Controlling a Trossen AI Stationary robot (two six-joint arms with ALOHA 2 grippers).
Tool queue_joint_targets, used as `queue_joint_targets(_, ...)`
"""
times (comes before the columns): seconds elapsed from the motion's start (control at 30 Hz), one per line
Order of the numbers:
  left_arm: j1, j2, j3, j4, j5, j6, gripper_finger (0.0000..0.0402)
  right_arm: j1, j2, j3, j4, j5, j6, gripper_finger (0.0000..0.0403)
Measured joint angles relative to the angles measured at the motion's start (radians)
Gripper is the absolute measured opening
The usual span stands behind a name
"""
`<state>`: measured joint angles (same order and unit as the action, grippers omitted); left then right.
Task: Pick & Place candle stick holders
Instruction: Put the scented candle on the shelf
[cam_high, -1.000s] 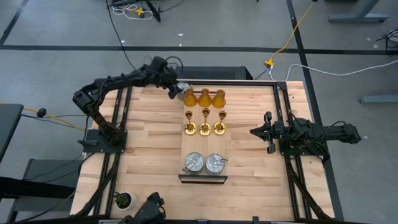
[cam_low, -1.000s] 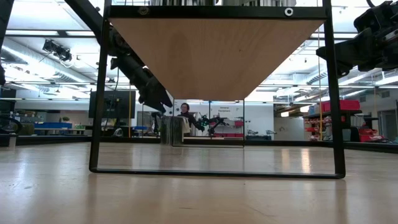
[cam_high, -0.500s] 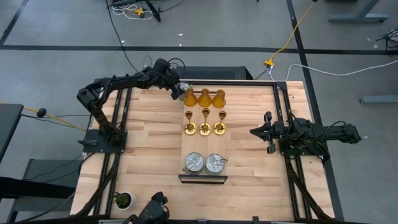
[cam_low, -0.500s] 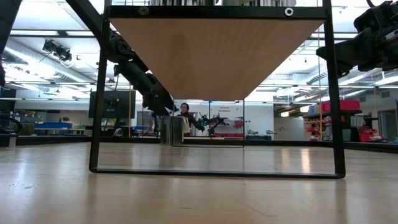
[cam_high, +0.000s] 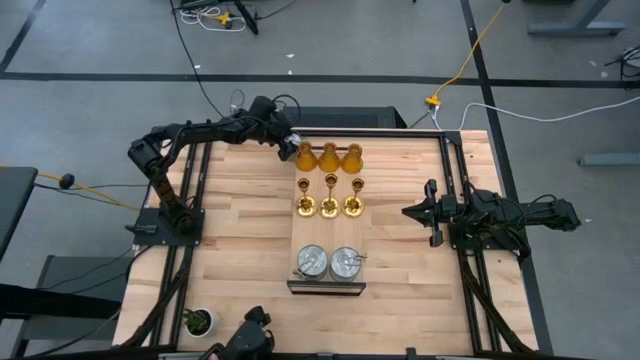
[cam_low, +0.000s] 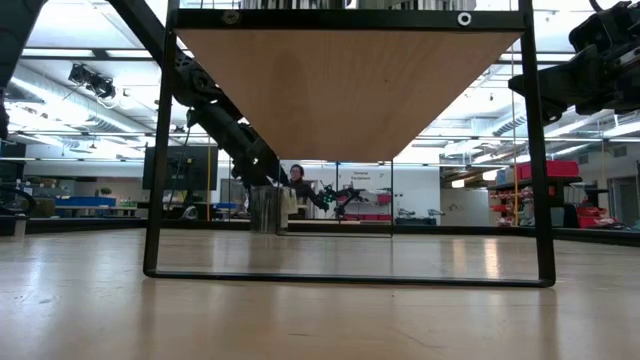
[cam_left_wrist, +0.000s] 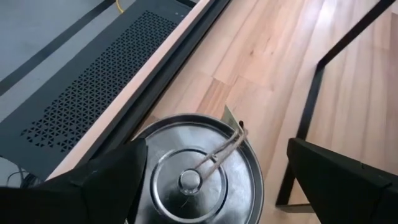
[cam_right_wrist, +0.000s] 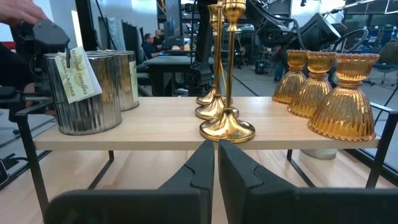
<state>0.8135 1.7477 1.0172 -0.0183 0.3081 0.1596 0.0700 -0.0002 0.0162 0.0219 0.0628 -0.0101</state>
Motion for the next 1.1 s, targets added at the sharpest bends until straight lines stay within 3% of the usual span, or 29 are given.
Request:
queue_joint_targets(0.33,-0.007,-0.001,0.0,-0.009,-0.08,0.001,0.04,0.0,0.0,0.0,0.0,0.0,0.0,0.0027)
queue_joint_targets(0.87,-0.023,-0.02,0.045,-0.061,-0.118,-0.044,0.04,0.0,0.0,0.0,0.0,0.0,0.0,0.0027)
queue_joint_targets(1.1,-0.015,-0.021,0.046,-0.115,-0.206,-0.044,0.04,0.0,0.0,0.0,0.0,0.0,0.0,0.0027)
